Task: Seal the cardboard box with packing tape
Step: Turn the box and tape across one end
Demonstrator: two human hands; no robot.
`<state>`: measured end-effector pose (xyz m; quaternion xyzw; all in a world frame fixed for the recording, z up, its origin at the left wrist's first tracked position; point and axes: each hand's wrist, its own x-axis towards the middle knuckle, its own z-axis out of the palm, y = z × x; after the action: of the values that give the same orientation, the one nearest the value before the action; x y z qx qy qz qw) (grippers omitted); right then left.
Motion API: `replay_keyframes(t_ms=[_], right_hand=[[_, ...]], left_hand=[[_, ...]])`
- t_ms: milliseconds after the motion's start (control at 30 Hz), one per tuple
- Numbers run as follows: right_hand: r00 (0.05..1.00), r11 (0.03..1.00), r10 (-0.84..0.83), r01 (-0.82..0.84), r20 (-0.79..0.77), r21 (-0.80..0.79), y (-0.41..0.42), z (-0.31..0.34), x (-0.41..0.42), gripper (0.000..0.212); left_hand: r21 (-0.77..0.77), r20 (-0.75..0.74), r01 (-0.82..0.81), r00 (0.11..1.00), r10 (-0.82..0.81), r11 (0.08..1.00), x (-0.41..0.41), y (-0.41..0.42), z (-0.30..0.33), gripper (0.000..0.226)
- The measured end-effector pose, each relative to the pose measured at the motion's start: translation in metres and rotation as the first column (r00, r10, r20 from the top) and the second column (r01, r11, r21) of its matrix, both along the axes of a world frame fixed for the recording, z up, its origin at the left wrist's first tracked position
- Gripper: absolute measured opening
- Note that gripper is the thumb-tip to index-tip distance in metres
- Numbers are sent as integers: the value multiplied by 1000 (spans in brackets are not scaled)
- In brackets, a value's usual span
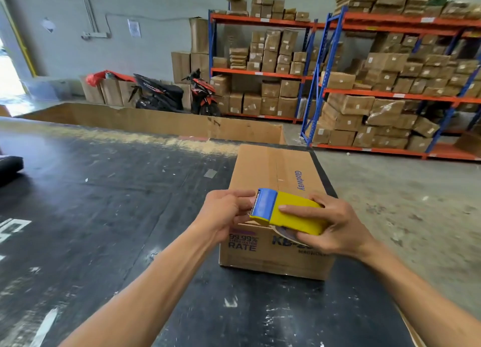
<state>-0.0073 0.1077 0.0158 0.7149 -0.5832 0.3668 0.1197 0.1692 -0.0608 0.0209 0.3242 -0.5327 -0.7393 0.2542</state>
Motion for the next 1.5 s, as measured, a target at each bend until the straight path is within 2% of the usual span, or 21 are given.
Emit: replay_keyframes(t_ms=[100, 167, 267, 333, 467, 733, 967, 1033, 1133, 1200, 1233, 1267, 1300, 1367, 1433, 1467, 1500], right_hand=[[1000, 997, -11, 11, -6, 81, 7, 9, -14, 44], [998, 983, -16, 26, -57, 182, 13, 16, -23, 46], [975, 932, -83, 150, -208, 329, 10, 17, -20, 45], [958, 910, -127, 215, -257, 355, 3, 12, -12, 44], [936, 894, -152, 268, -318, 360, -7, 3, 7, 44], [885, 822, -187, 379, -427, 425, -23, 2, 22, 49], [867, 784, -184, 414, -463, 463, -32, 10, 29, 47], [862, 768, -184, 426, -473, 478, -33, 11, 30, 47], [862, 752, -189, 435, -471, 496, -34, 13, 32, 47], [866, 739, -197, 439, -460, 511, -34, 14, 30, 47], [869, 735, -201, 439, -452, 517, -34, 15, 29, 47], [872, 731, -202, 437, -446, 524, -34, 15, 28, 47], [875, 729, -200, 434, -442, 530, -34, 15, 27, 47], [875, 726, -198, 434, -441, 534, -35, 14, 26, 47], [880, 721, -196, 429, -433, 545, -36, 15, 27, 48], [882, 721, -193, 425, -430, 547, -37, 15, 27, 48], [884, 722, -189, 420, -429, 549, -37, 15, 26, 48]], left_hand=[[-66, 5, -106, 994, 107, 992, 11, -10, -4, 22], [-197, 38, -136, 989, 146, 971, 18, -15, -14, 25], [-482, 108, -163, 964, 242, 861, 14, -8, -41, 30], [-570, 118, -185, 946, 302, 801, 11, -1, -60, 32], [-548, 85, -249, 933, 349, 799, 12, 2, -85, 35], [-551, 47, -312, 915, 402, 774, 9, -5, -91, 35], [-602, 117, -267, 903, 414, 753, 7, -15, -89, 39], [-609, 131, -242, 908, 397, 755, 9, -15, -90, 46], [-633, 137, -192, 925, 353, 750, 16, -20, -88, 74], [-653, 212, -154, 903, 374, 741, 23, -33, -78, 89], [-694, 255, -116, 883, 393, 711, 25, -40, -73, 88], [-762, 267, -66, 874, 405, 644, 28, -45, -69, 83], [-848, 246, -7, 880, 406, 531, 29, -47, -66, 78], [-976, 159, 98, 929, 334, 192, 26, -48, -65, 67], [-961, 197, 230, 958, 210, -150, 18, -48, -67, 60], [-906, 273, 311, 947, 167, -285, 13, -51, -70, 59], [-841, 358, 386, 923, 145, -379, 8, -54, -72, 60]])
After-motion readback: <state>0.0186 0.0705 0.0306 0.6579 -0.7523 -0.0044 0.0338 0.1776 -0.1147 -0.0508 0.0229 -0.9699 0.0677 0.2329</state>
